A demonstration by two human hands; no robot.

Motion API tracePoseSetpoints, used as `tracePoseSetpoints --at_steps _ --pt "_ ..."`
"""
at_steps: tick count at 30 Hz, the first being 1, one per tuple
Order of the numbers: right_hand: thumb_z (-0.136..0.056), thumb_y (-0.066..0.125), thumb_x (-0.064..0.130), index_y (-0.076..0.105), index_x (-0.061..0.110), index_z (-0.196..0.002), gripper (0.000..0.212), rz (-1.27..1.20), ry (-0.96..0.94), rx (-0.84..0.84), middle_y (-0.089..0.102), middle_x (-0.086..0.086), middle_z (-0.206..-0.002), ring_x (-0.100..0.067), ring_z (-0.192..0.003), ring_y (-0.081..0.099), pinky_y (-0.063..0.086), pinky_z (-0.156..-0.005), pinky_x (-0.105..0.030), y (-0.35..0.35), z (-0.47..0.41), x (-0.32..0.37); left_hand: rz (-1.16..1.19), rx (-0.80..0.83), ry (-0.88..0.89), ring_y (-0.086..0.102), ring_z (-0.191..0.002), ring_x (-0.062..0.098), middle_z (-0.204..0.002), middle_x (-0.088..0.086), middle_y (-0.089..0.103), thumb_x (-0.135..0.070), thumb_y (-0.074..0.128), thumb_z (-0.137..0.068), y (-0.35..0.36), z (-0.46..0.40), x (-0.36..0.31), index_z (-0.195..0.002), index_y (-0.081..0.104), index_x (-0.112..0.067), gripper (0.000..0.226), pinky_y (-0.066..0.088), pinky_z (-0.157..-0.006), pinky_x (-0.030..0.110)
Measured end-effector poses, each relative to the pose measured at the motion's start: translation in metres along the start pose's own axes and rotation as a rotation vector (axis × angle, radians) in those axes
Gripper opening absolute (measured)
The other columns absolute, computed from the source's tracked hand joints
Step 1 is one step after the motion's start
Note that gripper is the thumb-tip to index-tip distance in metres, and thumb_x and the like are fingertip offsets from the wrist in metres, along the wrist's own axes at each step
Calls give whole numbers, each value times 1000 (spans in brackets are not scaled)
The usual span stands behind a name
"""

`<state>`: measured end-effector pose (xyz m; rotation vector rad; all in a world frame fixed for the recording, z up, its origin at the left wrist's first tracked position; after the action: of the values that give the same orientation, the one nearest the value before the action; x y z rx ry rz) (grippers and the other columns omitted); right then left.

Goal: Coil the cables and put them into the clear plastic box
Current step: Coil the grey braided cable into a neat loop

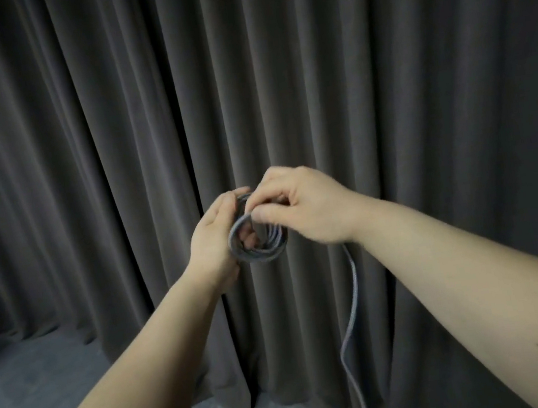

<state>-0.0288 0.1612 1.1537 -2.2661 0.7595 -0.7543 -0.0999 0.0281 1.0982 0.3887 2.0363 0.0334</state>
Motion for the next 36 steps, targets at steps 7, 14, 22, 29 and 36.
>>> tracePoseSetpoints --at_steps 7,14,22,29,36 --pt "-88 66 14 72 24 -84 13 -222 172 -233 68 7 -84 -9 -83 64 50 -83 -25 24 -9 -16 131 26 -62 56 -69 11 -80 1 64 -16 57 -93 -12 12 8 -90 77 -20 20 48 -60 25" --pt "-92 61 13 71 13 -87 12 -303 237 -270 55 24 -48 5 -50 51 35 -60 -15 32 2 -21 214 -18 -88 44 -51 16 -53 2 48 -12 54 -93 -9 19 5 -99 72 -5 21 45 -59 30" --pt "-87 66 11 60 18 -78 13 -339 269 -361 56 1 -63 -10 -50 48 39 -50 -21 17 18 -28 246 -16 -36 28 -47 13 -49 -2 35 -13 45 -99 15 27 -1 -84 74 -12 32 30 -45 23" --pt "-86 68 9 61 12 -73 14 -370 246 -383 57 -4 -63 -14 -53 50 39 -49 -19 -3 33 -33 158 136 65 32 -43 9 -47 -7 41 -40 50 -95 37 38 -8 -95 66 -13 31 31 -43 20" --pt "-88 64 18 65 20 -81 8 -57 176 -456 60 10 -74 -9 -68 56 46 -67 -26 -9 52 -37 253 18 141 33 -38 9 -46 -5 40 -15 57 -83 54 42 -15 -108 58 -8 25 33 -41 20"
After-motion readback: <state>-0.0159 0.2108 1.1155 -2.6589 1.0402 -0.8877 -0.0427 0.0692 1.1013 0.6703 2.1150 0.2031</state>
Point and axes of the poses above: each hand's wrist, its own z-axis away from the middle knuckle, its own y-axis out of the palm, x = y × z, the point moved 2 cm from there along -z, towards the middle knuckle
